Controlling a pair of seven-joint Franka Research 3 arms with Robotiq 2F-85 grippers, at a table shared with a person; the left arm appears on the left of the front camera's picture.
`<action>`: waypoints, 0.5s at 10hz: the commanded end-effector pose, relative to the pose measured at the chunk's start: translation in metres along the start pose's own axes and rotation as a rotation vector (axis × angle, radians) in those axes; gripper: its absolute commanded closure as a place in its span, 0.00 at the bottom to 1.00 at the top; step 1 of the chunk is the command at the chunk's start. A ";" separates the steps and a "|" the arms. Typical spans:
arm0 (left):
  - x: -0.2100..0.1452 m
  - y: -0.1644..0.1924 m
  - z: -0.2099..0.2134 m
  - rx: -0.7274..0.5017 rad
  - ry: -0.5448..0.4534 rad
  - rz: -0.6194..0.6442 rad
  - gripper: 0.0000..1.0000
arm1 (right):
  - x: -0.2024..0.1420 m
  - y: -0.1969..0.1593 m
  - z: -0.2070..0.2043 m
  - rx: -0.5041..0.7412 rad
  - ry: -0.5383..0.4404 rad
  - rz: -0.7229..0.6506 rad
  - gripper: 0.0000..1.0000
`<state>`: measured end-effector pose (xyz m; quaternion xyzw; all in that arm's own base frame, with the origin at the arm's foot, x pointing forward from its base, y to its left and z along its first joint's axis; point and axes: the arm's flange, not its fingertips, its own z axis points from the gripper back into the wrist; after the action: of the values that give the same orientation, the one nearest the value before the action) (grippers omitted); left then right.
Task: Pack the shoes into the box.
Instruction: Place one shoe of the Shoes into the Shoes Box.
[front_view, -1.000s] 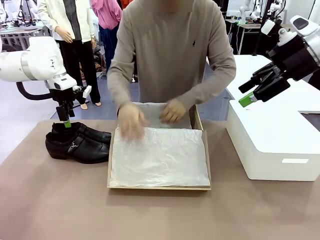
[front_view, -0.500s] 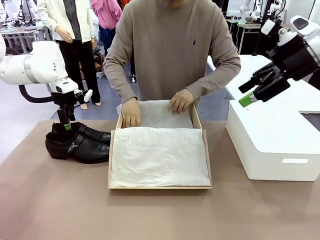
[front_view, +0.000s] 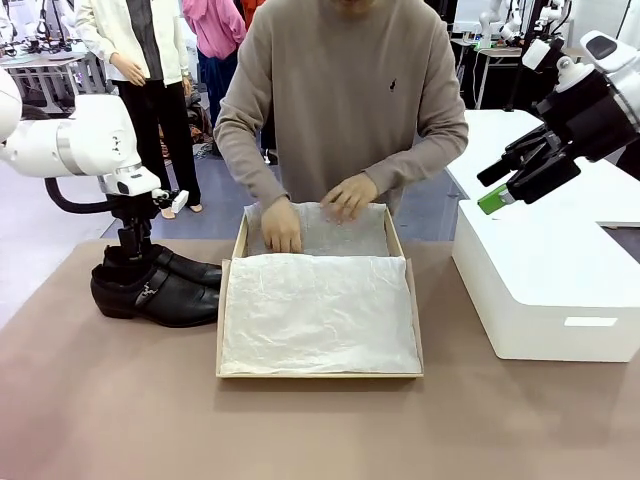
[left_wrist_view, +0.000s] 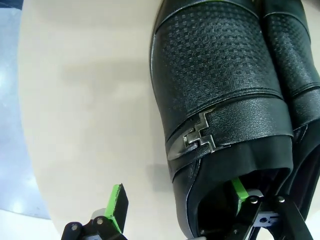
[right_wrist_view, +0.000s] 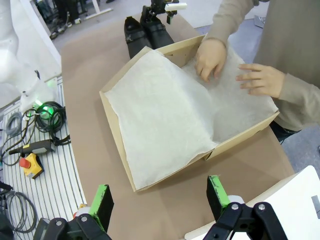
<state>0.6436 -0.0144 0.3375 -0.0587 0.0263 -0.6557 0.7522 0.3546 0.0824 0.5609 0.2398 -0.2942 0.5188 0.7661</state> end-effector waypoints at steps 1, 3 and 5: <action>0.002 0.005 0.006 -0.025 0.022 0.013 0.06 | 0.000 -0.002 -0.002 0.011 -0.032 0.022 0.00; 0.002 0.004 0.005 -0.039 0.021 0.015 0.45 | 0.000 -0.002 -0.002 0.011 -0.032 0.022 0.00; 0.003 0.000 0.007 -0.040 0.027 0.004 0.84 | 0.000 -0.002 -0.002 0.011 -0.032 0.022 0.00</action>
<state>0.6428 -0.0163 0.3408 -0.0696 0.0399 -0.6544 0.7519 0.3546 0.0823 0.5609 0.2397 -0.2942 0.5187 0.7661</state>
